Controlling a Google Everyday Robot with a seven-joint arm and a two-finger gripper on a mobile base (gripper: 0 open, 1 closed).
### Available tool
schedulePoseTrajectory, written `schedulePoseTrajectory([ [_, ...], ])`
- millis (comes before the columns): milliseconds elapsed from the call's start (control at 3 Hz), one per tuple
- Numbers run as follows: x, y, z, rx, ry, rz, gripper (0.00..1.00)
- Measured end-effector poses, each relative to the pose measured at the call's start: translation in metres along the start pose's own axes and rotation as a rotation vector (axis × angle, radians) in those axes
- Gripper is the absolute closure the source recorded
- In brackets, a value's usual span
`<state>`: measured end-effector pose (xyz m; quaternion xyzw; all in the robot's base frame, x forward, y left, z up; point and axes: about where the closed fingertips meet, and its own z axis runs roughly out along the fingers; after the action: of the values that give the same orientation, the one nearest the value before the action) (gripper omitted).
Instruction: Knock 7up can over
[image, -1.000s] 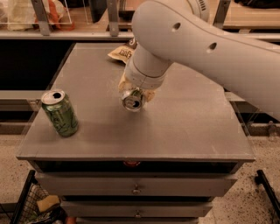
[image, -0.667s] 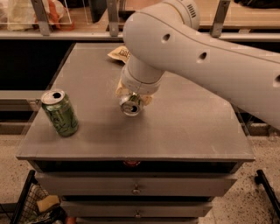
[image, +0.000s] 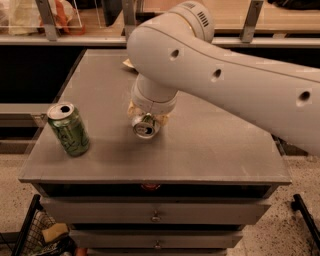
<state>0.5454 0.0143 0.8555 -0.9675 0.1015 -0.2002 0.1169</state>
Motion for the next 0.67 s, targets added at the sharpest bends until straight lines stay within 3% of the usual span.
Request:
schedulePoseTrajectory([
  [667, -0.0009, -0.0009, 0.0031, -0.019, -0.001, 0.004, 0.0],
])
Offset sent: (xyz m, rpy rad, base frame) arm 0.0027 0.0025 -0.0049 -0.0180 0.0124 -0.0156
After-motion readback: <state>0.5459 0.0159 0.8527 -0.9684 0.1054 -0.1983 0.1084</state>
